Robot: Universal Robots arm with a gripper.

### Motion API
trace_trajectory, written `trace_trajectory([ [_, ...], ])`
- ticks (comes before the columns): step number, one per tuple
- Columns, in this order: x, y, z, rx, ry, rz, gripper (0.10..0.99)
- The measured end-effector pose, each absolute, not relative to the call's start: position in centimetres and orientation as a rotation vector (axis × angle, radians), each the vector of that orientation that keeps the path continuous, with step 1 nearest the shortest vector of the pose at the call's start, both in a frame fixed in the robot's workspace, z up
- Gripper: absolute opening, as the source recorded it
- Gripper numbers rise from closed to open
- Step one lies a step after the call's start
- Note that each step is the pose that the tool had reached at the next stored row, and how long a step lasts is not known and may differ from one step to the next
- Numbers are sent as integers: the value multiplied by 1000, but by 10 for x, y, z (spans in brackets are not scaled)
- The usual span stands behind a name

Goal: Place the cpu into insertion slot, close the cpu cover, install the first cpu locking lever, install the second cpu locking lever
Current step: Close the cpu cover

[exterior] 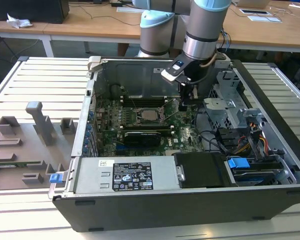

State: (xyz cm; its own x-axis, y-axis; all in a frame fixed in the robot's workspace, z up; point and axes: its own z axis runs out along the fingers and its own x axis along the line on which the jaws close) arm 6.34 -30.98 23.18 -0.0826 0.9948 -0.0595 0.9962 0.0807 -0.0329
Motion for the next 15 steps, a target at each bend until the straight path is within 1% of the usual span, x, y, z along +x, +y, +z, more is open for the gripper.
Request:
trace_trajectory([
  [15, 28, -310, 232, 2113, 2293, -100, 106],
])
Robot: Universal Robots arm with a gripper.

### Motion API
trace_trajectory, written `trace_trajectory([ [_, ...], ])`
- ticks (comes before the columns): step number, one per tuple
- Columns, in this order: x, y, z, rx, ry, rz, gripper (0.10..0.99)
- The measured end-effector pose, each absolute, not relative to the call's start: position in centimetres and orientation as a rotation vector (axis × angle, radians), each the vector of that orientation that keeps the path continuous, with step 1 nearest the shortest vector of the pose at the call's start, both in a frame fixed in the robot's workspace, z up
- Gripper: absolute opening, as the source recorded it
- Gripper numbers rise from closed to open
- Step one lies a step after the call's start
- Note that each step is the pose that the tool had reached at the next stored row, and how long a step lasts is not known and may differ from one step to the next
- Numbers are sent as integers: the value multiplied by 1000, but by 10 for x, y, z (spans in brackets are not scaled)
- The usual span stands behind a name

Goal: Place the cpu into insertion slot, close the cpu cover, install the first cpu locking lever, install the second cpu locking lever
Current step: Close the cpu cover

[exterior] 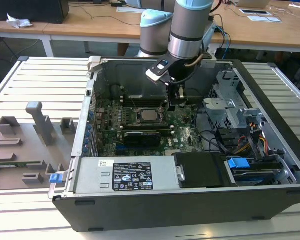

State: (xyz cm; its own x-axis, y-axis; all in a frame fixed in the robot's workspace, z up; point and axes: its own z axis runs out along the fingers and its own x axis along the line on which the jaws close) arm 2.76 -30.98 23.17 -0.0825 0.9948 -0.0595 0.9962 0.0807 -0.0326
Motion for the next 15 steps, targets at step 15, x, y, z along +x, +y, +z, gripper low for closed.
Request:
trace_trajectory([
  [15, 8, -310, 231, 2113, 2293, -100, 106],
])
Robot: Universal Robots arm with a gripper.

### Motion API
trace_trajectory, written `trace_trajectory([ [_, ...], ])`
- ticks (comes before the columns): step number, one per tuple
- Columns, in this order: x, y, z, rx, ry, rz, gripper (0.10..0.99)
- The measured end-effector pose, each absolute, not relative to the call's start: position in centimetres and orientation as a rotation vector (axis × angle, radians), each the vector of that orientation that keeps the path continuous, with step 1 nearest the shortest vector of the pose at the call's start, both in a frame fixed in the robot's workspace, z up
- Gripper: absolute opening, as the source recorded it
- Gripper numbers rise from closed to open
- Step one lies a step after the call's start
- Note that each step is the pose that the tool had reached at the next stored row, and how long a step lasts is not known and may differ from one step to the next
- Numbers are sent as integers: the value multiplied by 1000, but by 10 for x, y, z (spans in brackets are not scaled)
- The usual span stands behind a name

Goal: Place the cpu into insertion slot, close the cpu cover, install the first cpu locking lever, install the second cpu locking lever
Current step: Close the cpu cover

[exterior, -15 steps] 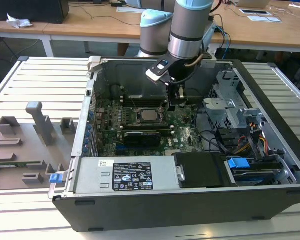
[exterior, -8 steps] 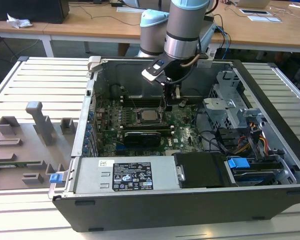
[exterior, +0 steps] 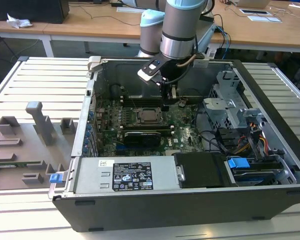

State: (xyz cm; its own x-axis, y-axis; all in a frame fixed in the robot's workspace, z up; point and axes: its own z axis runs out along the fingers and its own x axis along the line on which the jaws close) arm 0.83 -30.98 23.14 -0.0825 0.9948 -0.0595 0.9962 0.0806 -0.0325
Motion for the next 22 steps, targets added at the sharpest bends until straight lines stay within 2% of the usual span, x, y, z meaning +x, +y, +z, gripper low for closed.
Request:
trace_trajectory([
  [22, -20, -310, 231, 2113, 2293, -100, 106],
])
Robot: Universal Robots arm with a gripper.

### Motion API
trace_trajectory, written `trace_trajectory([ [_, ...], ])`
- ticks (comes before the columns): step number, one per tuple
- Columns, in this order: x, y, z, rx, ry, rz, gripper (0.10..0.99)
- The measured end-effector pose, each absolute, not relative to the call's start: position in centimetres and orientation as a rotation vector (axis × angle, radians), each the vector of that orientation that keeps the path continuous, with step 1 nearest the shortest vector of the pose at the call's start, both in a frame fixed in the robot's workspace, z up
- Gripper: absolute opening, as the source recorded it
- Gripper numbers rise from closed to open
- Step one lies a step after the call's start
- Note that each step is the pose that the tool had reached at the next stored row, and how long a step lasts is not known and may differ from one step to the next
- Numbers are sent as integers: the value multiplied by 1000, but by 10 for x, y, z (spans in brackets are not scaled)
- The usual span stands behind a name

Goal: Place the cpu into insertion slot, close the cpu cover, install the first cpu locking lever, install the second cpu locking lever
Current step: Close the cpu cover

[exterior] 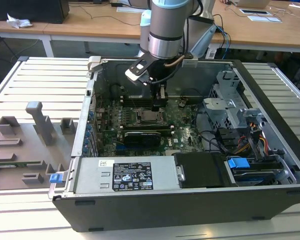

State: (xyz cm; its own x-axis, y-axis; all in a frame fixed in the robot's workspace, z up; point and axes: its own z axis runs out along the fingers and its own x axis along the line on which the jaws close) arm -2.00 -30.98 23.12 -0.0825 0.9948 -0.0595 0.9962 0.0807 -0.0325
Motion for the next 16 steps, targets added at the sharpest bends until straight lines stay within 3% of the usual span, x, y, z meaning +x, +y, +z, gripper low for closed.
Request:
trace_trajectory([
  [16, -47, -310, 230, 2113, 2293, -100, 106],
])
